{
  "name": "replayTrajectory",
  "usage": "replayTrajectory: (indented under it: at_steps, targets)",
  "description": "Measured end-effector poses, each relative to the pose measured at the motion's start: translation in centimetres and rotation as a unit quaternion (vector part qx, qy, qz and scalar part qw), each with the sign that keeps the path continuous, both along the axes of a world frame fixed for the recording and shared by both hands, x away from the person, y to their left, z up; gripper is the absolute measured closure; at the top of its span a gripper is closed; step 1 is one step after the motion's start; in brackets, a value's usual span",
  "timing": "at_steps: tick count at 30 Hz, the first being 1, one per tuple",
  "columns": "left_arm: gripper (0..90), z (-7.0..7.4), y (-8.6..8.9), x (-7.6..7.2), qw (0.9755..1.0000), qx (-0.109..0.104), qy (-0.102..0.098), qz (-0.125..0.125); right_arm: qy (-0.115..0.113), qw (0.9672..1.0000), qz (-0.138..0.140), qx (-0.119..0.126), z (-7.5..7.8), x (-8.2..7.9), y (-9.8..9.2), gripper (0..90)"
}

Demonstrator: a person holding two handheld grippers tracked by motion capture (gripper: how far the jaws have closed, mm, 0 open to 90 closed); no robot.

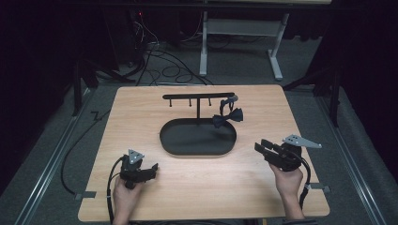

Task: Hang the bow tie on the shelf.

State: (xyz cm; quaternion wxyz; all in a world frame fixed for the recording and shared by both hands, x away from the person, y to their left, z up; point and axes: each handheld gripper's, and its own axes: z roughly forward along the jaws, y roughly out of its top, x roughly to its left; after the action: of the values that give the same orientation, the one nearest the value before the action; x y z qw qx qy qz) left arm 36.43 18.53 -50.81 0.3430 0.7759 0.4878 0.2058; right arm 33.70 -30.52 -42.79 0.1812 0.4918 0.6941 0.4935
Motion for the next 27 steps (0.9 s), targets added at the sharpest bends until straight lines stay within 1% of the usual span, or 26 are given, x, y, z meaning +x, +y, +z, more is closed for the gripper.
replayTrajectory:
  at_steps: [12, 15, 27]
  targets:
    - [20.2, 0.0, 0.0, 0.0, 1.0000, 0.000, 0.000, 0.000, 0.013, 0.9998, 0.009, 0.011, -1.2, 0.3, 0.7, 61.7]
    - [20.2, 0.0, 0.0, 0.0, 1.0000, 0.000, 0.000, 0.000, 0.020, 0.9996, 0.010, 0.014, -1.5, 0.4, 0.9, 61.7]
    - [20.2, 0.0, 0.0, 0.0, 1.0000, 0.000, 0.000, 0.000, 0.036, 0.9989, 0.021, 0.022, -2.7, 0.8, 1.7, 61.4]
